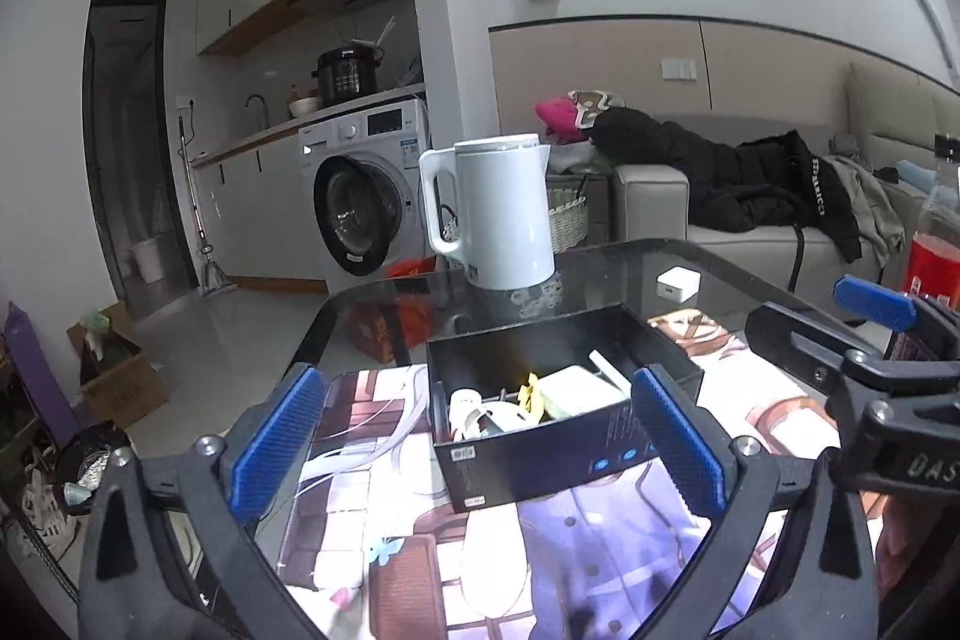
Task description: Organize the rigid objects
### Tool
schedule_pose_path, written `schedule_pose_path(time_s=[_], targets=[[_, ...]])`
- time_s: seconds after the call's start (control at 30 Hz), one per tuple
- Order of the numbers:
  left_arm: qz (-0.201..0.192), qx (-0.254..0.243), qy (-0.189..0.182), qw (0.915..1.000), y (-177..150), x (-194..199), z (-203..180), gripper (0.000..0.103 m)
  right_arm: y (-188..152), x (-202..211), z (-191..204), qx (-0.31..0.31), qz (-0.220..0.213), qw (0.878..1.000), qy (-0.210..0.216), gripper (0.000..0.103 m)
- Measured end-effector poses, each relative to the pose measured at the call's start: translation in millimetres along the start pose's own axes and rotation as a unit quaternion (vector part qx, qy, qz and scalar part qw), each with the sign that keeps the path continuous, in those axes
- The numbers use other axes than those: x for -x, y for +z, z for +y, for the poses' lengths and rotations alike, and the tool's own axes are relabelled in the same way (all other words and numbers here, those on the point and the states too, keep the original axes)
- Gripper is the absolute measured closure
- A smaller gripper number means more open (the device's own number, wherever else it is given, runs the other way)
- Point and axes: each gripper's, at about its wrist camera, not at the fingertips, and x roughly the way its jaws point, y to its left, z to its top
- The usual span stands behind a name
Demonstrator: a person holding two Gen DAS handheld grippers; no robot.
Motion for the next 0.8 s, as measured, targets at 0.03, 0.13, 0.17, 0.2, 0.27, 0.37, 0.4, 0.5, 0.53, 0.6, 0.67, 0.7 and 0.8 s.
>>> schedule_pose_path(time_s=[0.03,0.13,0.17,0.2,0.27,0.37,0.4,0.5,0.53,0.6,0.67,0.7,0.8], targets=[[0.005,0.002,-0.002,1.0,-0.9,-0.9,1.9,0.0,-3.1,2.5,2.5,0.007,-0.006,1.0,0.002,0.001],[0.006,0.012,-0.007,0.9999,-3.5,2.0,3.7,0.0,-5.9,6.9,9.2,0.031,-0.016,0.999,0.01,0.001],[0.004,0.013,-0.008,0.9999,-4.3,3.0,5.4,0.0,-6.1,7.2,11.0,0.036,-0.018,0.999,0.012,0.001],[0.002,0.013,-0.007,0.9999,-6.3,5.3,5.0,0.0,-6.0,6.9,12.7,0.042,-0.02,0.999,0.014,0.001],[0.0,0.012,-0.003,0.9999,-6.6,6.4,5.7,0.0,-6.1,7.1,14.3,0.049,-0.023,0.998,0.013,0.001],[0.002,0.021,0.007,0.9998,-7.5,7.1,7.2,0.0,-6.9,6.5,16.3,0.053,-0.023,0.998,0.016,0.001],[0.004,0.022,0.008,0.9997,-7.6,6.1,7.0,0.0,-7.3,7.0,16.4,0.052,-0.024,0.998,0.016,0.001],[0.006,0.028,0.009,0.9996,-7.9,6.6,8.5,0.0,-7.1,6.9,17.5,0.054,-0.024,0.998,0.015,0.001],[0.006,0.028,0.011,0.9995,-8.3,6.8,8.8,0.0,-7.2,7.8,18.1,0.054,-0.026,0.998,0.015,0.001],[0.003,0.029,0.012,0.9995,-9.3,8.1,9.3,0.0,-7.0,8.1,20.0,0.057,-0.026,0.998,0.018,0.001],[0.003,0.029,0.014,0.9995,-9.9,8.0,9.4,0.0,-6.7,8.0,19.8,0.057,-0.028,0.998,0.017,0.001],[0.003,0.03,0.016,0.9994,-10.0,8.2,9.3,0.0,-6.8,7.4,19.7,0.057,-0.027,0.998,0.017,0.001],[0.002,0.032,0.021,0.9993,-9.7,7.9,9.3,0.0,-7.0,7.9,19.1,0.056,-0.026,0.998,0.016,0.001]])
